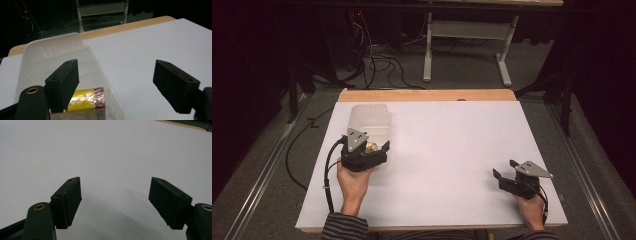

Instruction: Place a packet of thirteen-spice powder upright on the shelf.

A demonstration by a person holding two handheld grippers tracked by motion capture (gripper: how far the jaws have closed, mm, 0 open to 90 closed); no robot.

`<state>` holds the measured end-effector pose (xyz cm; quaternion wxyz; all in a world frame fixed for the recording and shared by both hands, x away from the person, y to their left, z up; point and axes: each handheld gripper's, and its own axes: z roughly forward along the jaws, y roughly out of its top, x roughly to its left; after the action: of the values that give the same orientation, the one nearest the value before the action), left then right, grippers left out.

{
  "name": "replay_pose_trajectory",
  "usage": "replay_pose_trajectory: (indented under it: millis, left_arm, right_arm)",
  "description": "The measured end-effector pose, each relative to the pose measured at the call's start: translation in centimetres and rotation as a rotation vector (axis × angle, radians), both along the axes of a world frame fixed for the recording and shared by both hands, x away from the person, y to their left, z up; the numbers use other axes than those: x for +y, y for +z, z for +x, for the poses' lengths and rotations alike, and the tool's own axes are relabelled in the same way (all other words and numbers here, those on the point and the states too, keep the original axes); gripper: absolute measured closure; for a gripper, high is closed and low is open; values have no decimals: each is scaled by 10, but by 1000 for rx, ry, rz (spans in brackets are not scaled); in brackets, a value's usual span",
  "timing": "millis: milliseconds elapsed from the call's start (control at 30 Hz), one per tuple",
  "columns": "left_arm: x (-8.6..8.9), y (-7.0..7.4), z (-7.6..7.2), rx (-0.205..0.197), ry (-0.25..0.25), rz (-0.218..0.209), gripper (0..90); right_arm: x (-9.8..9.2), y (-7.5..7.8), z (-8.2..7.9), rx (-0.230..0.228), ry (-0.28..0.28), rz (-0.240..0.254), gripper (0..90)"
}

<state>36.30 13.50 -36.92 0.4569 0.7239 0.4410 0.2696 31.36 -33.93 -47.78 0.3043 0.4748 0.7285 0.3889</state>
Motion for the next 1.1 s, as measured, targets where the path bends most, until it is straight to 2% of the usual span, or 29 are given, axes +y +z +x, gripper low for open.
replay_pose_trajectory:
  millis: [400, 600, 833, 1100]
  left_arm:
    - [-21, -3, -4, 12, -73, 1, 224]
    - [-34, -5, -6, 14, -101, 19, 226]
    - [-49, -9, -7, 33, -149, 17, 226]
    - [-59, -12, -8, 44, -179, 6, 227]
  right_arm:
    - [0, 0, 0, -1, 0, 1, 265]
    - [0, 0, 0, 0, 0, 0, 265]
    - [0, 0, -1, -6, 1, 1, 265]
    - [0, 0, -1, -7, 0, 9, 265]
